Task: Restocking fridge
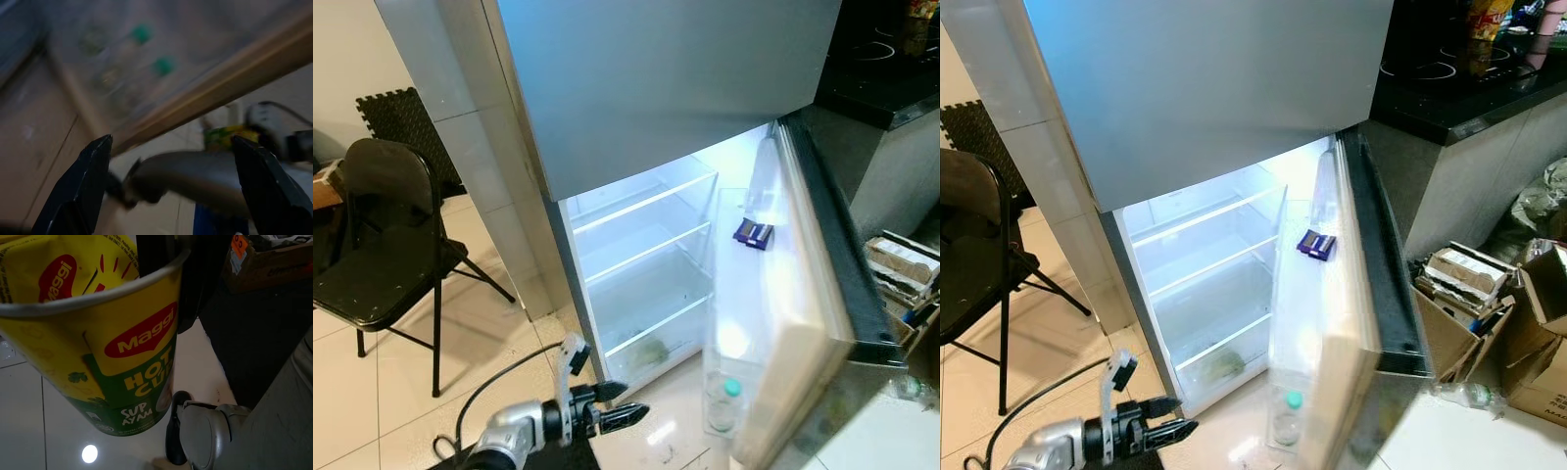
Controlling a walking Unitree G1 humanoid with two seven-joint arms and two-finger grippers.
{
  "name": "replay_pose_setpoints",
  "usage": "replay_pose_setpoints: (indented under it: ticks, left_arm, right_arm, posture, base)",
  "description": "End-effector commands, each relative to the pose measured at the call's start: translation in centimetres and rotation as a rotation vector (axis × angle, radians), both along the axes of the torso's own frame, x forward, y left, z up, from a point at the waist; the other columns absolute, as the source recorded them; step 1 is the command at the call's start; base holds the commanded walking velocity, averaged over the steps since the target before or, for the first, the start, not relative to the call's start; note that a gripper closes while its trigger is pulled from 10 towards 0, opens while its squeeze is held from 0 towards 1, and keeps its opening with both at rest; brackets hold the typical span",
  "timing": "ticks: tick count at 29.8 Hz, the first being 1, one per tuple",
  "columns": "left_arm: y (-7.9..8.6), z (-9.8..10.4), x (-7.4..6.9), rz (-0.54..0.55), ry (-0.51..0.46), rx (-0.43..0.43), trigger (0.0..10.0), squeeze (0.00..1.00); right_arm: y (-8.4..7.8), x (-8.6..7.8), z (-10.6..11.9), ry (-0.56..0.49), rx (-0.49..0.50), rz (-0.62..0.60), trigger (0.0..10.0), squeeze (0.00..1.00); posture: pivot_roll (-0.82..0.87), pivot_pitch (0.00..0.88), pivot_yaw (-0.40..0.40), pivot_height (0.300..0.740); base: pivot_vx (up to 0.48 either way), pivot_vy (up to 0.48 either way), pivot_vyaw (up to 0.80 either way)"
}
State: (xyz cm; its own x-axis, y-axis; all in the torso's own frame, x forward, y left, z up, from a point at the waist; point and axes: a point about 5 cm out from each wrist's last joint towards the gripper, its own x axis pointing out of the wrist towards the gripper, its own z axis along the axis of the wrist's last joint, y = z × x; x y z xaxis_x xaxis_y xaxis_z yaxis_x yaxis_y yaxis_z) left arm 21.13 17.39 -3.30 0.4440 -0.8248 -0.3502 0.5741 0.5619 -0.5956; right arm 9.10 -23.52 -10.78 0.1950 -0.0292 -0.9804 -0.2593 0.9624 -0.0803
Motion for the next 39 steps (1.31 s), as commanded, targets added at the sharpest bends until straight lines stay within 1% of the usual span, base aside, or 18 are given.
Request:
replay_pose_setpoints:
  ticks: [1, 3, 4, 6, 11, 14, 17, 20, 22, 23, 24, 27, 28, 32, 33, 34, 37, 39]
  left_arm:
    - [1.4, -1.5, -1.4, 0.100, 0.070, 0.117, 10.0, 0.00]
    - [1.9, -2.5, -2.5, 0.173, 0.122, 0.188, 10.0, 0.00]
    - [1.9, -2.5, -2.5, 0.173, 0.122, 0.188, 10.0, 0.00]
    - [2.4, -3.6, -3.8, 0.259, 0.180, 0.266, 10.0, 0.00]
    - [2.6, -4.6, -5.1, 0.322, 0.239, 0.327, 10.0, 0.00]
    - [2.4, -5.7, -7.1, 0.371, 0.318, 0.393, 10.0, 0.00]
    - [2.3, -6.0, -7.6, 0.381, 0.335, 0.421, 10.0, 0.00]
    - [2.3, -6.0, -7.7, 0.382, 0.336, 0.424, 10.0, 0.00]
    - [1.8, -6.1, -7.6, 0.393, 0.333, 0.428, 10.0, 0.00]
    - [1.8, -6.1, -7.6, 0.393, 0.333, 0.428, 10.0, 0.00]
    - [1.5, -6.1, -7.4, 0.392, 0.330, 0.422, 10.0, 0.00]
    - [1.4, -6.1, -7.3, 0.390, 0.328, 0.421, 10.0, 0.00]
    - [1.2, -6.0, -7.0, 0.386, 0.319, 0.417, 10.0, 0.00]
    - [1.1, -5.9, -6.8, 0.383, 0.311, 0.417, 10.0, 0.00]
    - [1.0, -5.9, -6.7, 0.378, 0.307, 0.421, 10.0, 0.00]
    - [1.0, -5.9, -6.7, 0.378, 0.307, 0.421, 10.0, 0.00]
    - [1.1, -5.9, -6.7, 0.372, 0.307, 0.425, 10.0, 0.00]
    - [1.1, -5.9, -6.7, 0.372, 0.307, 0.426, 10.0, 0.00]
  right_arm:
    - [0.4, -0.1, -0.1, 0.010, 0.009, 0.004, 10.0, 0.00]
    - [0.4, -0.2, -0.1, 0.014, 0.011, 0.005, 10.0, 0.00]
    - [0.4, -0.2, -0.1, 0.014, 0.011, 0.005, 10.0, 0.00]
    - [0.5, -0.1, -0.1, 0.010, 0.011, 0.005, 10.0, 0.00]
    - [0.5, 0.0, -0.1, 0.002, 0.010, 0.003, 10.0, 0.00]
    - [0.6, 1.1, 0.1, -0.065, 0.019, -0.022, 10.0, 0.00]
    - [0.7, 1.8, 0.3, -0.115, 0.033, -0.031, 10.0, 0.00]
    - [0.7, 2.3, 0.5, -0.143, 0.038, -0.033, 10.0, 0.00]
    - [0.2, 3.9, 1.1, -0.223, 0.006, -0.049, 10.0, 0.00]
    - [0.2, 3.9, 1.1, -0.223, 0.006, -0.049, 10.0, 0.00]
    - [-0.2, 4.6, 1.4, -0.251, -0.016, -0.059, 10.0, 0.00]
    - [-0.4, 4.8, 1.6, -0.263, -0.024, -0.063, 10.0, 0.00]
    - [-0.9, 5.4, 1.9, -0.283, -0.060, -0.059, 10.0, 0.00]
    - [-1.5, 6.0, 2.3, -0.304, -0.109, -0.054, 10.0, 0.00]
    - [-2.1, 6.4, 2.6, -0.322, -0.153, -0.052, 10.0, 0.00]
    - [-2.1, 6.4, 2.6, -0.322, -0.153, -0.052, 10.0, 0.00]
    - [-3.4, 7.0, 3.2, -0.345, -0.243, -0.050, 10.0, 0.00]
    - [-3.8, 7.1, 3.4, -0.351, -0.267, -0.057, 10.0, 0.00]
  posture:
    - [-0.13, 0.000, 0.012, 0.740]
    - [-0.13, 0.000, 0.014, 0.740]
    - [-0.13, 0.000, 0.014, 0.740]
    - [-0.13, 0.000, 0.015, 0.740]
    - [-0.13, 0.000, 0.015, 0.740]
    - [-0.13, 0.000, 0.016, 0.740]
    - [-0.14, 0.000, 0.017, 0.740]
    - [-0.14, 0.000, 0.017, 0.740]
    - [-0.14, 0.000, 0.016, 0.740]
    - [-0.14, 0.000, 0.016, 0.740]
    - [-0.14, 0.000, 0.015, 0.740]
    - [-0.14, 0.000, 0.015, 0.740]
    - [-0.14, 0.000, 0.015, 0.740]
    - [-0.14, 0.000, 0.018, 0.740]
    - [-0.14, 0.000, 0.019, 0.740]
    - [-0.14, 0.000, 0.019, 0.740]
    - [-0.14, 0.000, 0.019, 0.740]
    - [-0.14, 0.000, 0.019, 0.740]
  base:
    - [0.000, 0.000, 0.00]
    - [0.000, 0.000, 0.00]
    - [0.000, 0.000, 0.00]
    - [0.000, 0.000, 0.00]
    - [0.000, 0.000, 0.00]
    - [0.000, 0.000, 0.00]
    - [0.000, 0.000, 0.00]
    - [0.000, 0.000, 0.00]
    - [0.000, 0.000, 0.00]
    - [0.000, 0.000, 0.00]
    - [0.000, 0.000, 0.00]
    - [0.000, 0.000, 0.00]
    - [0.000, 0.000, 0.00]
    - [0.000, 0.000, 0.00]
    - [0.000, 0.000, 0.00]
    - [0.000, 0.000, 0.00]
    - [0.000, 0.000, 0.00]
    - [0.000, 0.000, 0.00]
